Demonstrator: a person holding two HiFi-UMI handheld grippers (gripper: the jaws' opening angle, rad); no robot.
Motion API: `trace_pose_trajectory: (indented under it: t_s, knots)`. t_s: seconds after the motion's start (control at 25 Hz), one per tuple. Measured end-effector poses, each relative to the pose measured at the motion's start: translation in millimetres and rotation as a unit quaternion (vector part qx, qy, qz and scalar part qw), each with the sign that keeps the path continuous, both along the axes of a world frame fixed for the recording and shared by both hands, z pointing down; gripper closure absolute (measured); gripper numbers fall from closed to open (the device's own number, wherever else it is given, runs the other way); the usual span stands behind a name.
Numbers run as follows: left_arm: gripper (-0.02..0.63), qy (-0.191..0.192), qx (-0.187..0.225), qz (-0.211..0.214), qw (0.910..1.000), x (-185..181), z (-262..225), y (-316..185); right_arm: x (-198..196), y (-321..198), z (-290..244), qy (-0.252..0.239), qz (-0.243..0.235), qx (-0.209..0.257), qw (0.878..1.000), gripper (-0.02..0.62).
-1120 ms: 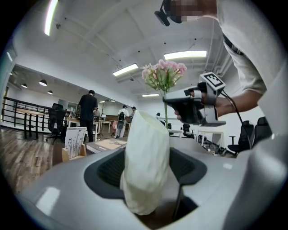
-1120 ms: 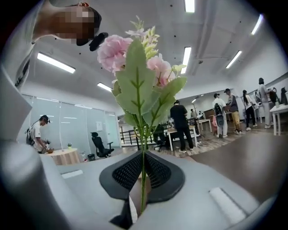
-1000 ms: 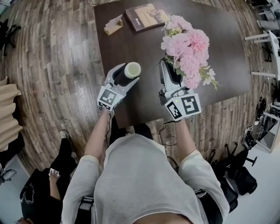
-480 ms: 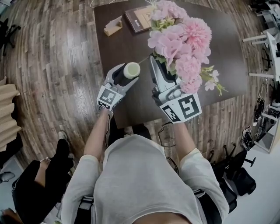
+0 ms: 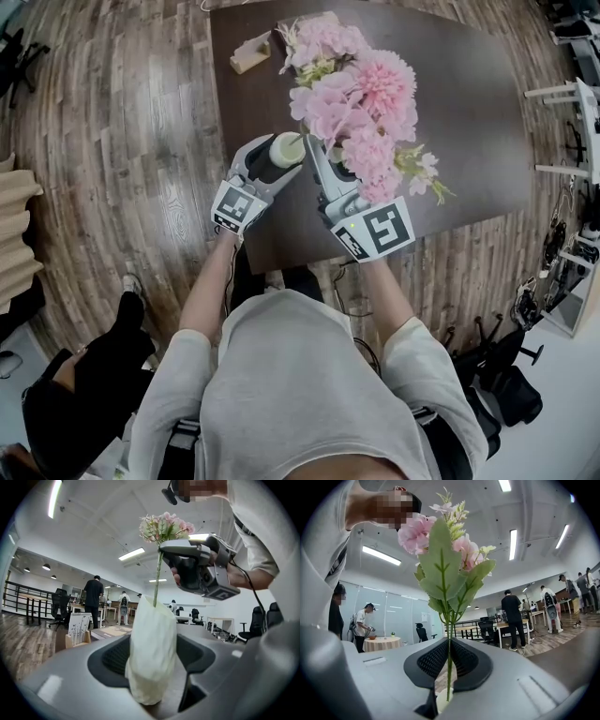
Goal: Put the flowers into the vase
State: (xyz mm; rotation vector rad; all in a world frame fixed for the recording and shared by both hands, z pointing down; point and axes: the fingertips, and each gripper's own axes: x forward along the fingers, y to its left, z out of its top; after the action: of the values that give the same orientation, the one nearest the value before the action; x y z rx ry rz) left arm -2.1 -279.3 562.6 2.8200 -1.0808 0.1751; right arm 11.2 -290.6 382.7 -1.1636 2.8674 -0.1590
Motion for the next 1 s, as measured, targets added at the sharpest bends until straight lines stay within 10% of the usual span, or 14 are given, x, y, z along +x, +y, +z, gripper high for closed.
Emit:
trace_pose_trajectory:
  t_s: [1.0]
  knots:
    - [0.296,0.001,0.001,0.001,1.0000,-5,5,1,-16,25,117,0.097,0.010,-0.042,0.994,0.480]
